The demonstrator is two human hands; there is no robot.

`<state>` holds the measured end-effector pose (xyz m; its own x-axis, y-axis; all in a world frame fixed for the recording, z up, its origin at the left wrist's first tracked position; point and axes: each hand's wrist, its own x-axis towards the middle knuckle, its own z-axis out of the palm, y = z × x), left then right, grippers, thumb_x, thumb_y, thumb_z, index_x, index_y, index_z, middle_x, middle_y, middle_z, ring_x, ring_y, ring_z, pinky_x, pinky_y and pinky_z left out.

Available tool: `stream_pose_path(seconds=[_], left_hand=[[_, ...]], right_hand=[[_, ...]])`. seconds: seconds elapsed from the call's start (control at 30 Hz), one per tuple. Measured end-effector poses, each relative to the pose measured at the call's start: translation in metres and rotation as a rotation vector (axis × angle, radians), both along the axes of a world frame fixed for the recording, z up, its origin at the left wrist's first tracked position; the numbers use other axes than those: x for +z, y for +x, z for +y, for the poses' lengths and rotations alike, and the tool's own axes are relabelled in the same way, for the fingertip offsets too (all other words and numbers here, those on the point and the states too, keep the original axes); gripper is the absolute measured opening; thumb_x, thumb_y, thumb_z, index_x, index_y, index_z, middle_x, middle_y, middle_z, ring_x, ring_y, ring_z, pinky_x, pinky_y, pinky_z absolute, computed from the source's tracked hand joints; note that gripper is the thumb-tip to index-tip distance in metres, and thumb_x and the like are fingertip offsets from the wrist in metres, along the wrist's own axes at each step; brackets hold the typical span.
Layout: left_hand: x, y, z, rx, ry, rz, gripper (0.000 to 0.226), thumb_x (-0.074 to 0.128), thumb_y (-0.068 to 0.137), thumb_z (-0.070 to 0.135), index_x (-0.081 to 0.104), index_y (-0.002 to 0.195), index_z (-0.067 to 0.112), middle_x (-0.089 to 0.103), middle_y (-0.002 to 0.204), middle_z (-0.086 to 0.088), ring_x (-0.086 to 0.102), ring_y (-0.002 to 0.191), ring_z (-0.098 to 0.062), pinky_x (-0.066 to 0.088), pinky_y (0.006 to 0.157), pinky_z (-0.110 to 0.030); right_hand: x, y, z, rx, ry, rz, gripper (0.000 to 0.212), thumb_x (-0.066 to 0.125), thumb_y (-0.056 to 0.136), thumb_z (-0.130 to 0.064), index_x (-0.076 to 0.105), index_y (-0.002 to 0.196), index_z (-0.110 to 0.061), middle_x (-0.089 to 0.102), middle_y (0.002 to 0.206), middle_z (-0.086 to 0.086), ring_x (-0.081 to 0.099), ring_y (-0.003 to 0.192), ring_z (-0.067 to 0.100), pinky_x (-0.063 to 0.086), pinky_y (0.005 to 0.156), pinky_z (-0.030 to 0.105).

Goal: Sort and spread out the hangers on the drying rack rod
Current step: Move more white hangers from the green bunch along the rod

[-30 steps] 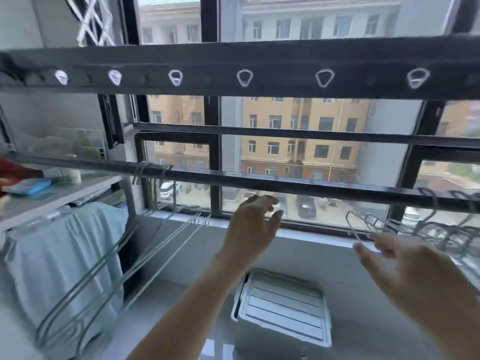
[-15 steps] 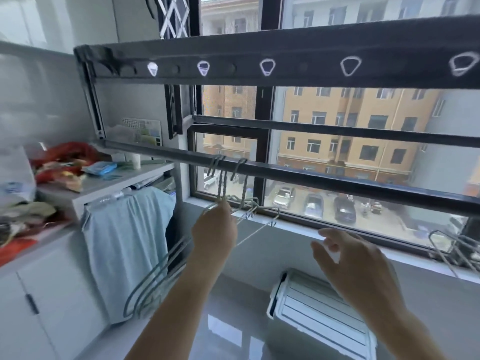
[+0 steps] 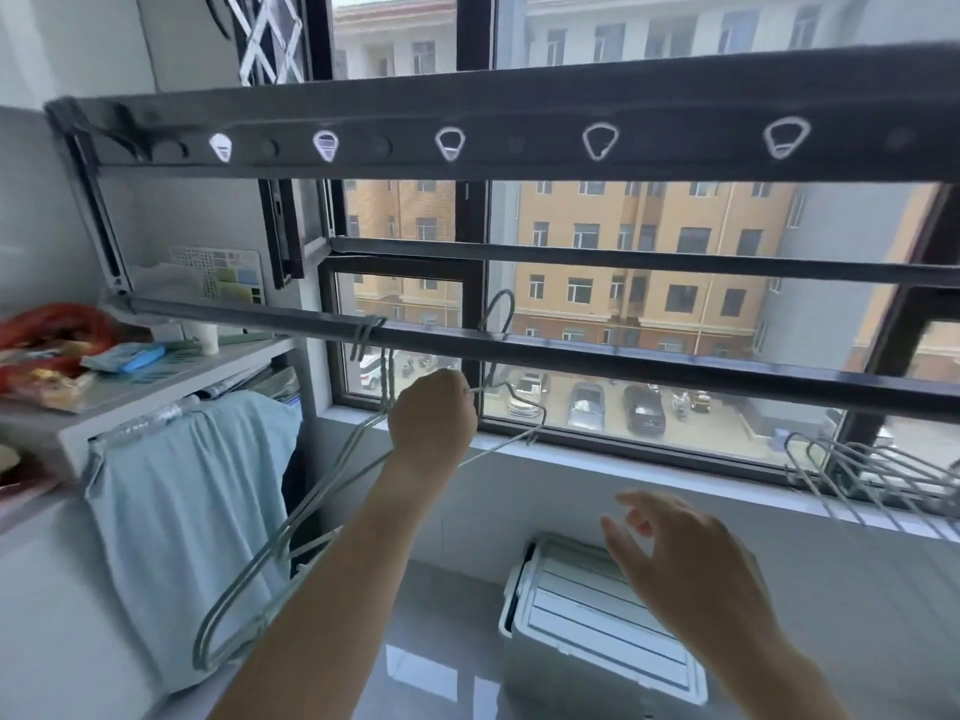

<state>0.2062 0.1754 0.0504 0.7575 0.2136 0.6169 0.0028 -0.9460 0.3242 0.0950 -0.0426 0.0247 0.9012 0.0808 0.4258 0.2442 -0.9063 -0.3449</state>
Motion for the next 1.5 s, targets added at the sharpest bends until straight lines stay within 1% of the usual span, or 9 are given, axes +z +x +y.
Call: stream_pose_path(seconds=[0.07,0.3,0.43,0.6,0.7,0.8,0.97,1.2,1.5], left_hand=[[-0.007,0.007,-0.012,-0.076,-0.023,0.036,0.021,0.049,0.085,0.017,0.056,0.065,0.017,0.055,0.061,0.001,0.061,0.069,-0.025,0.037,0.054,-0.028],[-0.043,0.006,-0.037,-0.464,-0.195,0.197,0.014,0.062,0.083,0.031,0.071,0.080,0.021,0.069,0.072,0.007,0.060,0.063,-0.012,0.046,0.059,-0.027],[-0.043,-0.001,-0.043,-0.692,-0.297,0.261,0.006,0.065,0.083,0.024,0.070,0.083,0.022,0.070,0.070,0.006,0.060,0.049,-0.009,0.052,0.057,-0.027],[-0.040,-0.004,-0.053,-0.885,-0.383,0.262,0.016,0.068,0.080,0.013,0.069,0.081,0.029,0.069,0.066,0.017,0.062,0.051,-0.006,0.049,0.055,-0.015],[-0.045,0.002,-0.055,-0.913,-0.341,0.200,0.011,0.068,0.080,0.011,0.073,0.084,0.020,0.067,0.066,0.028,0.063,0.063,0.001,0.047,0.064,-0.010],[-0.050,0.008,-0.056,-0.904,-0.295,0.126,0.010,0.070,0.079,0.018,0.071,0.085,0.026,0.066,0.072,0.031,0.065,0.074,0.001,0.049,0.072,-0.013],[-0.053,0.012,-0.069,-0.938,-0.292,0.089,0.011,0.069,0.079,0.018,0.072,0.088,0.023,0.068,0.081,0.017,0.064,0.081,-0.003,0.052,0.079,-0.024],[-0.065,0.010,-0.105,-1.050,-0.209,0.188,0.011,0.066,0.082,0.017,0.072,0.090,0.022,0.067,0.084,0.015,0.063,0.080,-0.002,0.050,0.078,-0.024],[-0.025,-0.001,-0.173,-1.210,-0.239,0.042,0.015,0.066,0.081,0.027,0.072,0.094,0.022,0.066,0.087,0.014,0.064,0.084,-0.003,0.051,0.079,-0.022]], right_hand=[[-0.001,0.003,-0.009,-0.025,0.014,0.005,0.034,0.049,0.087,-0.049,0.058,0.115,-0.031,0.066,0.099,-0.014,0.063,0.092,0.008,0.052,0.081,0.032],[-0.015,0.015,-0.040,-0.103,0.066,0.032,0.035,0.056,0.086,-0.044,0.058,0.116,-0.027,0.066,0.102,-0.008,0.063,0.092,0.010,0.050,0.078,0.026],[-0.024,0.029,-0.050,-0.115,0.131,0.043,0.043,0.059,0.086,-0.036,0.052,0.126,-0.023,0.057,0.124,-0.002,0.055,0.111,0.017,0.044,0.089,0.030],[-0.032,0.044,-0.058,0.013,0.256,0.128,0.055,0.063,0.085,-0.030,0.044,0.135,-0.019,0.053,0.132,-0.003,0.048,0.122,0.014,0.036,0.103,0.028],[-0.035,0.043,-0.058,0.077,0.323,0.153,0.043,0.064,0.085,-0.026,0.052,0.126,-0.018,0.065,0.107,-0.007,0.060,0.099,0.006,0.046,0.090,0.024],[-0.036,0.042,-0.058,0.126,0.456,0.093,0.010,0.061,0.087,-0.017,0.067,0.094,-0.015,0.068,0.072,-0.003,0.064,0.066,0.011,0.054,0.070,0.031],[-0.046,0.026,-0.054,0.185,0.697,0.070,0.015,0.057,0.089,-0.009,0.064,0.076,-0.011,0.066,0.060,0.004,0.060,0.043,0.019,0.047,0.046,0.028],[-0.070,-0.009,-0.063,0.091,0.886,0.022,0.017,0.059,0.087,-0.002,0.067,0.076,-0.011,0.065,0.056,0.007,0.050,0.037,0.017,0.040,0.038,0.024],[-0.040,-0.043,-0.099,-0.022,0.983,-0.151,0.017,0.058,0.086,-0.004,0.067,0.078,-0.015,0.065,0.056,0.006,0.049,0.037,0.015,0.042,0.039,0.022]])
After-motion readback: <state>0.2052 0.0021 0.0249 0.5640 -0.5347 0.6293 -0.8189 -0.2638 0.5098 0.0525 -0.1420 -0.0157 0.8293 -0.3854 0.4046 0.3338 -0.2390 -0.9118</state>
